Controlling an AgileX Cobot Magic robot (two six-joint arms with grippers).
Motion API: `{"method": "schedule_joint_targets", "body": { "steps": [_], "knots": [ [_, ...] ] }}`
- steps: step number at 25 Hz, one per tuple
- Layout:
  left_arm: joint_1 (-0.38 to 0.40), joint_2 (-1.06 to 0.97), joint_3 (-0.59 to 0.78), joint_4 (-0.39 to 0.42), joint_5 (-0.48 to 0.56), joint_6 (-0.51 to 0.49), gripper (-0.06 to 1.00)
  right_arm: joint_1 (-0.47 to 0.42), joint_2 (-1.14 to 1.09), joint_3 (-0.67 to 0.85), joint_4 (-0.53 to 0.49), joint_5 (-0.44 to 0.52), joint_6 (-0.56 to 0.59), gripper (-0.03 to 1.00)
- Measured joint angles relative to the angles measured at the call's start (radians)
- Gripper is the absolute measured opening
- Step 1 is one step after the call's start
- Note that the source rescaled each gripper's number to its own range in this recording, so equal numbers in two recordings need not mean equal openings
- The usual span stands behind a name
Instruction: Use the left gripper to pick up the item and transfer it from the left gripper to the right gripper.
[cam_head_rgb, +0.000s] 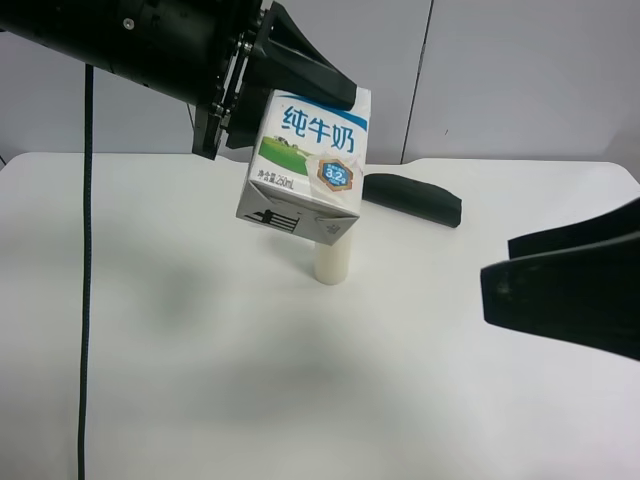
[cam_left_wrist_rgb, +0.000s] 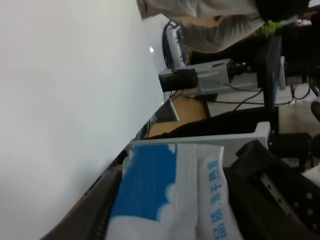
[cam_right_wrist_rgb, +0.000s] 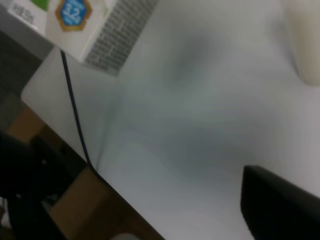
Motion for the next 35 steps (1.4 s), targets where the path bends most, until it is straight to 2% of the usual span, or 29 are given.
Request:
{"method": "schedule_joint_targets", "body": {
  "steps": [4,11,15,24,27,35],
  "knots": [
    [0.0,0.0,0.0,-0.049,0.027,0.035,0.0,0.0,0.053,0.0,0.121,-0.002,-0.088,1.0],
    [0.0,0.0,0.0,-0.173,0.079,0.124,0.0,0.0,0.148,0.0,0.25,-0.016,-0.194,1.0],
    [0.0,0.0,0.0,-0.238,0.092,0.172,0.0,0.0,0.201,0.0,0.361,-0.013,-0.275,1.0],
    [0.0,0.0,0.0,-0.261,0.093,0.216,0.0,0.0,0.308,-0.001,0.595,0.045,-0.425,1.0],
    [0.0,0.0,0.0,-0.275,0.093,0.24,0.0,0.0,0.339,-0.001,0.634,0.066,-0.454,1.0],
    [0.0,0.0,0.0,-0.322,0.093,0.295,0.0,0.0,0.401,-0.001,0.642,0.082,-0.488,1.0]
  ]
}}
